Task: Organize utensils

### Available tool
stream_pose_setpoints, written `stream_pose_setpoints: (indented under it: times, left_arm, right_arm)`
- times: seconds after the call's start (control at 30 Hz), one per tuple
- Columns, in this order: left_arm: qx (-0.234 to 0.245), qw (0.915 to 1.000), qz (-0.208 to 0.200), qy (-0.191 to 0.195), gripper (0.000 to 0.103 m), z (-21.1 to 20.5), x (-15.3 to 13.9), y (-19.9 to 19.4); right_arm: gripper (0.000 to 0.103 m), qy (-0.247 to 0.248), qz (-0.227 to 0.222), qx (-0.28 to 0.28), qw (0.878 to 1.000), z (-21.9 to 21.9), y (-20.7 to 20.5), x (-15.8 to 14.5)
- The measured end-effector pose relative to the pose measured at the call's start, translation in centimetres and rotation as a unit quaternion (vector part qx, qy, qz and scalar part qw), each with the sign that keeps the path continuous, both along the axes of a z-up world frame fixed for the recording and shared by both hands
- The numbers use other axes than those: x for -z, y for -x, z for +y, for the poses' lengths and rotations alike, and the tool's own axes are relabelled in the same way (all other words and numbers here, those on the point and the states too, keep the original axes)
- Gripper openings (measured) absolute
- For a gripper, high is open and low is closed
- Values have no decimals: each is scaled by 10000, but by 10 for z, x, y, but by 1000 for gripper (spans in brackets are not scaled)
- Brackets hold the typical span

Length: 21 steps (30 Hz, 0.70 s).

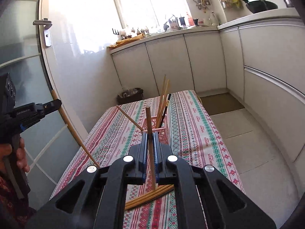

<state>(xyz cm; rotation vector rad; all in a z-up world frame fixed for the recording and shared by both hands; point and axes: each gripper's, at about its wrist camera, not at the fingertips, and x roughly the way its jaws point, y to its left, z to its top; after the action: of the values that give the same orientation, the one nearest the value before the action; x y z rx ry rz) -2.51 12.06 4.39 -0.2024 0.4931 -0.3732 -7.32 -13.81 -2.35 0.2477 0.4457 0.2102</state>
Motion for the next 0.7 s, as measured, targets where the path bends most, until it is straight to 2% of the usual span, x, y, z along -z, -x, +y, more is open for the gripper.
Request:
stream_pose_setpoints:
  times: [0.07, 0.17, 0.3, 0.37, 0.6, 0.7]
  left_arm:
    - [9, 10000, 16, -16, 6, 0, 1, -1]
    - [19, 10000, 39, -42, 6, -1, 3, -2]
    - [9, 10000, 54, -68, 6, -2, 3, -4]
    - [13, 9999, 74, -82, 6, -4, 5, -6]
    - [73, 9999, 49, -114, 6, -10, 5, -7]
    - [81, 9999, 57, -132, 6, -11, 6, -7]
  right_arm:
    - [6, 47, -75, 35, 10000, -4, 6, 3]
    - [10, -215, 289, -140, 9993, -9, 5, 11]
    - [10, -194, 228, -135, 9995, -12, 7, 11]
    - [1, -142, 198, -71, 9997, -14, 7, 8]
    - [0, -208, 229, 56, 9995, -23, -1, -3]
    - [1, -556, 396, 165, 9975, -34, -13, -2]
